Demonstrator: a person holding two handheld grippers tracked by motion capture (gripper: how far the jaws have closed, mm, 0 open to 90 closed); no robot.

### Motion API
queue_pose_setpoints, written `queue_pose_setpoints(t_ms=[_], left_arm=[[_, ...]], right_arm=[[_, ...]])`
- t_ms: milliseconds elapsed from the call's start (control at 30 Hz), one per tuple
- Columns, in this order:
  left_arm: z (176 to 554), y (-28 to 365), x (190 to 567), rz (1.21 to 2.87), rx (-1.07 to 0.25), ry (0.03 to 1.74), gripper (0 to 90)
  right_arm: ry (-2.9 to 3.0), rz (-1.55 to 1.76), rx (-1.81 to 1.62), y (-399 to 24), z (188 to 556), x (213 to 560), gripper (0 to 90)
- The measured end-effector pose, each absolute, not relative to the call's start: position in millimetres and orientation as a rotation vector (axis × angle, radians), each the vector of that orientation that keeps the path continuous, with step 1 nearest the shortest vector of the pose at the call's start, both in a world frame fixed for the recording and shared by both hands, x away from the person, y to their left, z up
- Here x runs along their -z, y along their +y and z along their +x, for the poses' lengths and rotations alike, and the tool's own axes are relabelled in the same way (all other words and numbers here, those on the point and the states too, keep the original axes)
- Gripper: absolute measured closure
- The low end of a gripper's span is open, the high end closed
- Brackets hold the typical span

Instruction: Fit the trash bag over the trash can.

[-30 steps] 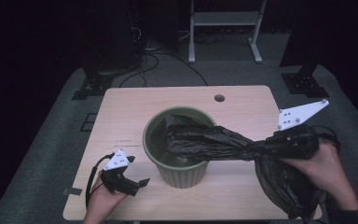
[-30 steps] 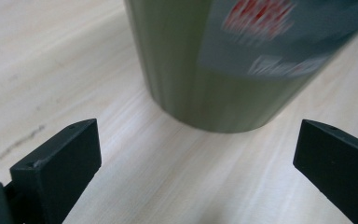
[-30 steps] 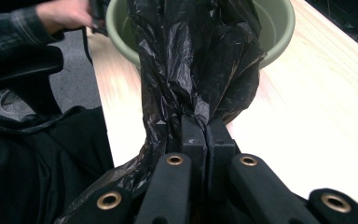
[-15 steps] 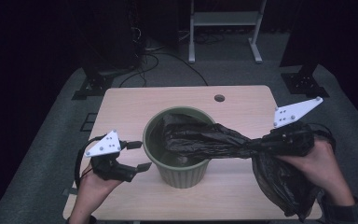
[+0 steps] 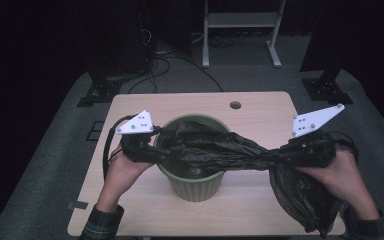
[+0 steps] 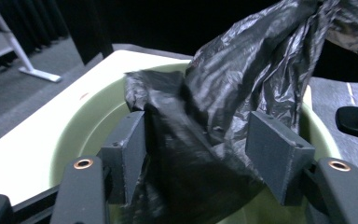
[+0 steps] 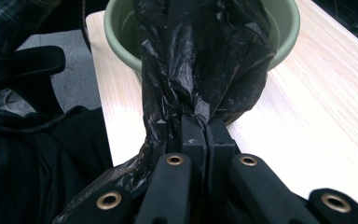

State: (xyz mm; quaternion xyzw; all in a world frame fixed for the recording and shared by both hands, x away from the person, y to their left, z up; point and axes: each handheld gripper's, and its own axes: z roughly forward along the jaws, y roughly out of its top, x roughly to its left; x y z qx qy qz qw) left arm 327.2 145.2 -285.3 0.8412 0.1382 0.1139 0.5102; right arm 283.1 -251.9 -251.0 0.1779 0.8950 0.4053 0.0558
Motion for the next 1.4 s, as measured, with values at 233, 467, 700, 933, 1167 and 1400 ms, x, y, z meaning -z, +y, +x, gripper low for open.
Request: queue_pose_setpoints(t_ms=[233,467,700,933,1167,1400], left_arm=[[334,126,297,2.133,-0.197,0.294,41.5],[332,125,304,2.144,-0.162,0.283,41.5],[331,133,309,2.119,-0.144,0.288,39.8],[326,136,305,2.103,-0.194,0.302,32.2],[325,152,295,2.045,-0.271,0.336,16.5],[320,166,284,2.008,-0.331,0.348,11.0]], right_arm=[[2.714,0.498,-1.294,-244,288,245,88.3],[2.676,0.424,-1.373,-213,303,235,88.3],[2.676,0.383,-1.393,-173,326,231,88.3],[2.729,0.396,-1.331,-145,346,246,88.2],[2.762,0.425,-1.259,-138,354,258,88.3],[2.769,0.462,-1.196,-139,360,264,88.3]])
